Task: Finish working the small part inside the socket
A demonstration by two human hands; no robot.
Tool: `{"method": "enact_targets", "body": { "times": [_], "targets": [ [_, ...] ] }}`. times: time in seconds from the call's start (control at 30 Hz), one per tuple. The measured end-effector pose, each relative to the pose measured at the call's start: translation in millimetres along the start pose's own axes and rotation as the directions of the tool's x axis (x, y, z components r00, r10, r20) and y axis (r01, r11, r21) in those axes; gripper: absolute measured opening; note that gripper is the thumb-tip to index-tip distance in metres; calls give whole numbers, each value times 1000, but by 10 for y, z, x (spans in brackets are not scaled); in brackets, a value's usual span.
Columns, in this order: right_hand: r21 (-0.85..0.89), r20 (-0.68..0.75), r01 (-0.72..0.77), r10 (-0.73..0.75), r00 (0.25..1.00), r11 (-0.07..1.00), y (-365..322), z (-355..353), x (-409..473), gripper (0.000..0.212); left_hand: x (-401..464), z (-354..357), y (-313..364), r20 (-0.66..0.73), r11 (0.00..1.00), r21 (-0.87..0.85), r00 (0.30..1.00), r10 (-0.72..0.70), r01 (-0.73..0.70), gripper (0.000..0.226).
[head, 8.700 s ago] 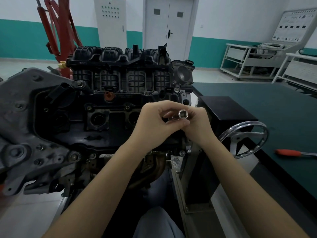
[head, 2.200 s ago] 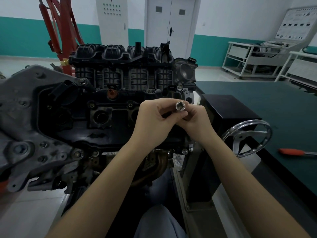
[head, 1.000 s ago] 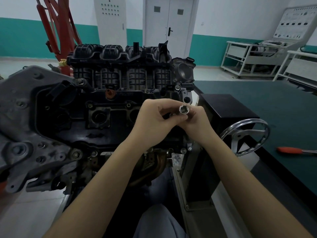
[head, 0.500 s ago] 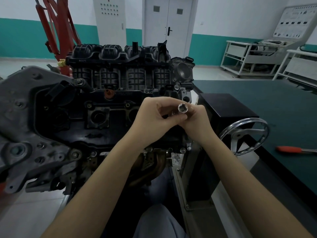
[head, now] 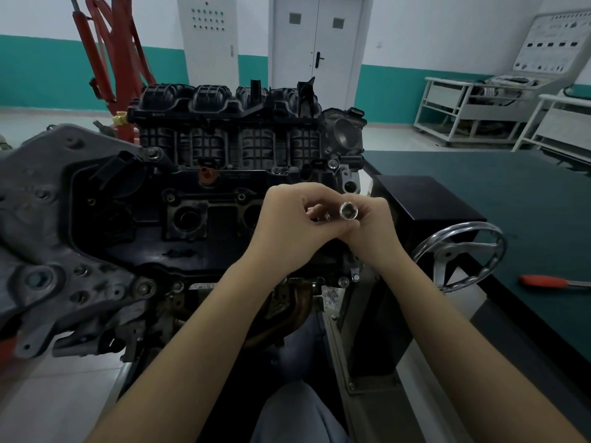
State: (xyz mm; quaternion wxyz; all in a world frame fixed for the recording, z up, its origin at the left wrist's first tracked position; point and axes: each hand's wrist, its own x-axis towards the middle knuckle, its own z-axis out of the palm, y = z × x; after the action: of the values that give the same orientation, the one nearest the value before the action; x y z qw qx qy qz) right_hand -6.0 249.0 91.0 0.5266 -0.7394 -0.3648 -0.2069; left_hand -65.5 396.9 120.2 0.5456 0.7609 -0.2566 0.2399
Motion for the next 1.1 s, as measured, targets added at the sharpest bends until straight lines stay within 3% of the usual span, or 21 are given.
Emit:
{"method": "enact_targets", "body": {
  "times": [0.1, 0.23, 0.43, 0.67, 0.87, 1.0, 1.1],
  "targets": [
    [-20, 12, 1, -1, 1000, 1000, 13, 4, -3, 39, 11, -14, -8, 17, 1000, 14, 1000, -2, 1, 20],
    [-71, 23, 11, -9, 1000, 997, 51, 13, -19, 35, 0, -45, 4, 126, 993, -112, 992, -20, 35, 30],
    [-34, 0, 28, -28, 1000, 999, 14, 33, -2, 27, 2, -13, 3, -31, 999, 37, 999, 17, -16, 21],
    [-89, 12, 22, -21, 1000, 996, 17, -13, -21, 35, 2, -24, 3, 115, 994, -110, 993, -7, 20, 24],
    [-77, 8, 24, -23, 1000, 997, -19, -7, -4, 26, 7, -4, 2, -3, 1000, -2, 1000, 1, -1, 18],
    [-103, 41, 20, -15, 999, 995, -22, -5, -10, 29, 7, -54, 3, 130, 991, -133, 991, -6, 24, 22],
    [-104, -12, -9, 8, 1000, 995, -11, 3, -7, 32, -4, -63, 9, 146, 993, -115, 989, 4, 13, 25]
  ]
}}
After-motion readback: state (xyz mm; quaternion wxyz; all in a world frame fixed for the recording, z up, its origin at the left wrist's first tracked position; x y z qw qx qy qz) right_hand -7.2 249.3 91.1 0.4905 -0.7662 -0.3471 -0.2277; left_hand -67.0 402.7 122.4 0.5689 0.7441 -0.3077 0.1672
